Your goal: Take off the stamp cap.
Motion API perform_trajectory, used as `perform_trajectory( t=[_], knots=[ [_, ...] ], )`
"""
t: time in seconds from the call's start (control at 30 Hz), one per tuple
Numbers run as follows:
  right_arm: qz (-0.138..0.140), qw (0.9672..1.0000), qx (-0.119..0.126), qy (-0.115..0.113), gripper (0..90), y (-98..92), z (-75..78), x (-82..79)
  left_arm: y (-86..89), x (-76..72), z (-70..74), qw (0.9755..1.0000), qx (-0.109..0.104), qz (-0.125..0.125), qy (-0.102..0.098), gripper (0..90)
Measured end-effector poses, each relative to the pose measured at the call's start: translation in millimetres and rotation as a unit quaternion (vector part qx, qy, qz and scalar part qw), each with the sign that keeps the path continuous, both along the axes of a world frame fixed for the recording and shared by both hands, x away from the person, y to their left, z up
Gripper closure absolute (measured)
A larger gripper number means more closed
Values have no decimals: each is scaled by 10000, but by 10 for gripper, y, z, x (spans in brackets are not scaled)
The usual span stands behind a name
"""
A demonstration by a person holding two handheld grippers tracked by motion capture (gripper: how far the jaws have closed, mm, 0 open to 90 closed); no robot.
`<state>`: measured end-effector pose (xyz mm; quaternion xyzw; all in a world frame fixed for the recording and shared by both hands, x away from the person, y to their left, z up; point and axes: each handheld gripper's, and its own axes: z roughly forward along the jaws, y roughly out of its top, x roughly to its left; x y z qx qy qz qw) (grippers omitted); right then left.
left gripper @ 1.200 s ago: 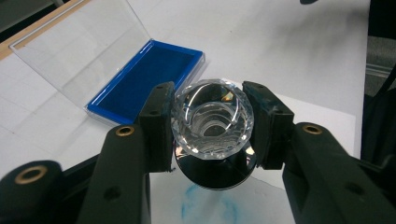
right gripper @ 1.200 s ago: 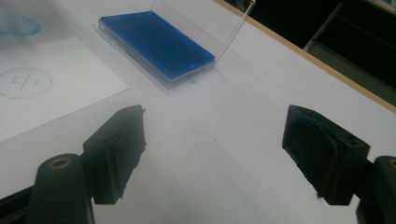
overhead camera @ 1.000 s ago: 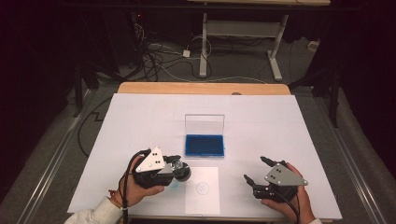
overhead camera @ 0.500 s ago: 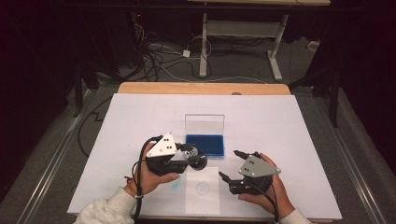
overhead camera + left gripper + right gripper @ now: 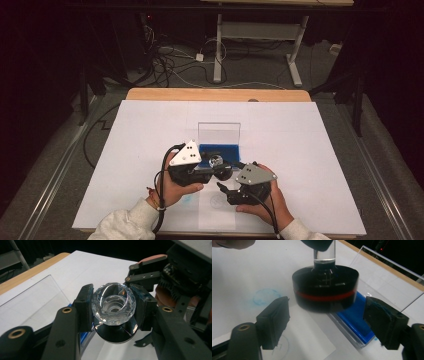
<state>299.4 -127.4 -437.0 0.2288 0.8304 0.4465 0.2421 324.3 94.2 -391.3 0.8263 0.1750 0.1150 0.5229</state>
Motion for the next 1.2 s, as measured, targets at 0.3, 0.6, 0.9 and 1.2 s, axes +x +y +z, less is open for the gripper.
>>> perform_trajectory(
  t=[0.3, 0.6, 0.9, 1.2],
  knots=[
    [-44, 9999, 108, 78, 297, 41, -51, 55, -24, -19, -21, 10000, -35, -56, 68, 550],
    [50, 10000, 65, 11, 375, 44, -66, 36, -19, -19, -35, 9999, -25, -60, 95, 550],
    [89, 9999, 96, -19, 361, 47, -60, 19, -53, -34, -63, 9998, 28, -130, 131, 550],
    [113, 9999, -39, -20, 376, 78, -66, -12, -39, -24, -62, 9996, 1, -149, 223, 550]
  ],
)
